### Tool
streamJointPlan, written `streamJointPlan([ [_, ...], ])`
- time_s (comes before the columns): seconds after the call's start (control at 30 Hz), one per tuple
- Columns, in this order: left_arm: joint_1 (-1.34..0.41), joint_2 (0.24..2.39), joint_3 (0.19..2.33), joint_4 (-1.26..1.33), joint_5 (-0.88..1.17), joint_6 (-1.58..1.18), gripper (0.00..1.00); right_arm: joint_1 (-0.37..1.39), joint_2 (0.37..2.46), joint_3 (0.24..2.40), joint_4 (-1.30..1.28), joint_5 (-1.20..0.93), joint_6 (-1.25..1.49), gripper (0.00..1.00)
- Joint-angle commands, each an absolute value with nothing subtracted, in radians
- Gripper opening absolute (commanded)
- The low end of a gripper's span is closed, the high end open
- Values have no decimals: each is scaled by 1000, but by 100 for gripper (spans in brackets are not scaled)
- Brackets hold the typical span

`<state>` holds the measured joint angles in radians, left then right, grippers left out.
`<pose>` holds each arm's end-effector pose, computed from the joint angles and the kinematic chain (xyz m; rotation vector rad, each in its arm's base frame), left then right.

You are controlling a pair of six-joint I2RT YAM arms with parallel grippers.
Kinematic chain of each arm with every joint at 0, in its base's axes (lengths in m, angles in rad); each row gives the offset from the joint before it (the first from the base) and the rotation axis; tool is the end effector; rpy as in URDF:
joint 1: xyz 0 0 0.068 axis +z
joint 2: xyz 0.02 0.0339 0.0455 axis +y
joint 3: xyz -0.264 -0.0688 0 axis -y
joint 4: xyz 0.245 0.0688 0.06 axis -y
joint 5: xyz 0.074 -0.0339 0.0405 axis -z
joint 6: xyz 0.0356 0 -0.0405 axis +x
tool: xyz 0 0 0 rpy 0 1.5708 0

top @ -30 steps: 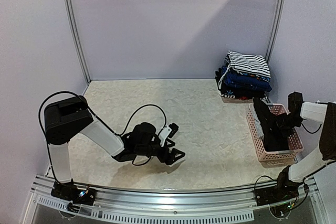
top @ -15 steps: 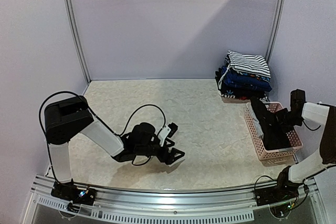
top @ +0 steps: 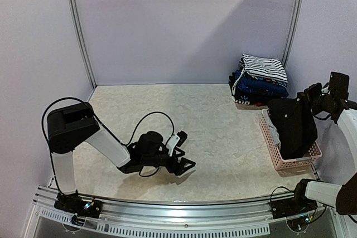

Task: Fold and stack the mixed laundry pile
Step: Pick up the crumpled shirt from the bin, then place the crumpled shirt at the center of the board.

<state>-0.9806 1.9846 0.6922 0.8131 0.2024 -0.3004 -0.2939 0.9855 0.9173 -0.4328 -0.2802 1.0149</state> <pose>0.1876 -0.2929 0.0859 0.8577 2.0191 -0.9729 0.2111 -0.0536 0.3247 1.1529 1.7946 0.7247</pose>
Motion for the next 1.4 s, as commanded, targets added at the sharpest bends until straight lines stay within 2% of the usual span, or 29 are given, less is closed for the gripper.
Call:
streamJointPlan([
  [0.0,-966,1979,678,845,218,-311,87,-221,995,1031,-388,-355,982,0],
  [0.27,-965,1960,663,847,213,-304,86,98,1136,1299,-431,-231,897,0],
  [0.77,-955,1874,582,866,157,-278,86,541,1517,1843,-465,-138,720,0],
  [1.13,-934,1696,390,901,-33,-258,87,673,1859,2335,-491,-125,633,0],
  [1.2,-934,1651,350,892,-64,-258,87,705,1943,2457,-532,-38,587,0],
  [1.23,-934,1629,337,885,-78,-258,87,730,1980,2504,-555,77,548,0],
  [1.3,-934,1586,311,871,-102,-258,87,795,2022,2522,-547,312,390,0],
  [1.37,-934,1545,287,859,-121,-258,87,828,2031,2510,-519,369,296,0],
])
